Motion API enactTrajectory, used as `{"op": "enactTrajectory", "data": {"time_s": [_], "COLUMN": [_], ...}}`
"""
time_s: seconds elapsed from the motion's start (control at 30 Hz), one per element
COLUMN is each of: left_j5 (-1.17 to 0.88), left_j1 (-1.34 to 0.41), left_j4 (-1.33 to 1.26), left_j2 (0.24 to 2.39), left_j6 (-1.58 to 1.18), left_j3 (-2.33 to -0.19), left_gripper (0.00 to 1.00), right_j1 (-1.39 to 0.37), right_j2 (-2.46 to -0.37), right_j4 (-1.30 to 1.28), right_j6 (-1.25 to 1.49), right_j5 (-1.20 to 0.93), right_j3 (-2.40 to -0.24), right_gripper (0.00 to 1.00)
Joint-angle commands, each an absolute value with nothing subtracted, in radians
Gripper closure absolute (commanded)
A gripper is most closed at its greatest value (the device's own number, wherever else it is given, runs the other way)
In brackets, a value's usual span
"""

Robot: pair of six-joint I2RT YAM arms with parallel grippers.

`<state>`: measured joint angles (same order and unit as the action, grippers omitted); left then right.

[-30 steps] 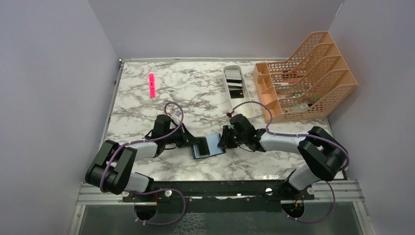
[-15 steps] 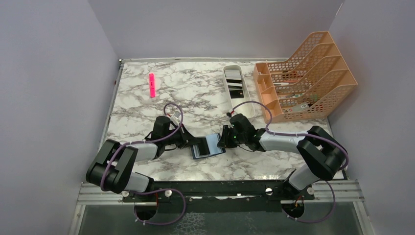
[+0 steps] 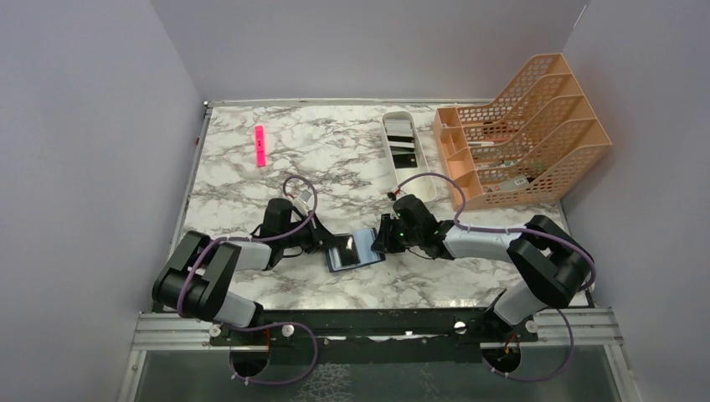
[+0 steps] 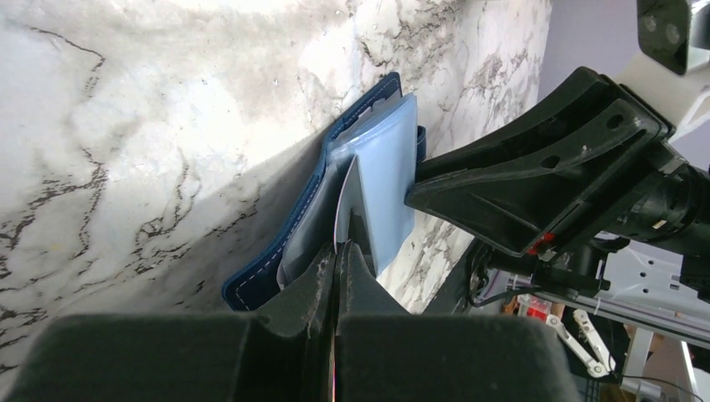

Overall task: Put the credit cards into the card holder
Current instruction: Insert the credit card into the card holder.

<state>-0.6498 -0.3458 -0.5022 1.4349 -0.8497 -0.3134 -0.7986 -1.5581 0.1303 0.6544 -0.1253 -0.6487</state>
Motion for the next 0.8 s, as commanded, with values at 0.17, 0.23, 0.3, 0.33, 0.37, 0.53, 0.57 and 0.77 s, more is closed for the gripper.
{"op": "enactTrajectory", "data": {"time_s": [0.17, 0.23, 0.3, 0.33, 0.37, 0.53, 0.57, 0.77], "left_j5": [-0.686, -0.683, -0.661, -0.647, -0.635, -0.624, -0.624, -0.593], "left_j1": [-0.342, -0.342, -0.342, -0.342, -0.342, -0.348, -0.349, -0.365], "left_j4": [-0.526, -0.529, -0.535, -0.543, -0.554, -0.581, -0.581, -0.586], "left_j2": [1.516, 1.509, 1.489, 1.477, 1.467, 1.465, 1.474, 1.490], "left_j6": [-0.772, -0.787, -0.814, -0.832, -0.849, -0.868, -0.870, -0.877], "left_j3": [-0.337, -0.333, -0.319, -0.310, -0.299, -0.289, -0.290, -0.294], "left_gripper": [1.00, 1.00, 1.00, 1.00, 1.00, 1.00, 1.00, 0.96], "right_j1": [-0.804, -0.804, -0.804, -0.804, -0.804, -0.804, -0.804, -0.804], "right_j2": [-1.599, -1.600, -1.601, -1.601, -1.603, -1.595, -1.593, -1.581], "right_j4": [0.075, 0.076, 0.078, 0.079, 0.081, 0.099, 0.103, 0.129], "right_j6": [0.635, 0.637, 0.639, 0.642, 0.645, 0.664, 0.669, 0.690], "right_j5": [-0.089, -0.089, -0.089, -0.090, -0.091, -0.104, -0.108, -0.121], "right_j3": [-0.607, -0.607, -0.607, -0.607, -0.607, -0.601, -0.600, -0.589], "right_gripper": [0.77, 0.77, 0.77, 0.77, 0.77, 0.75, 0.74, 0.73]}}
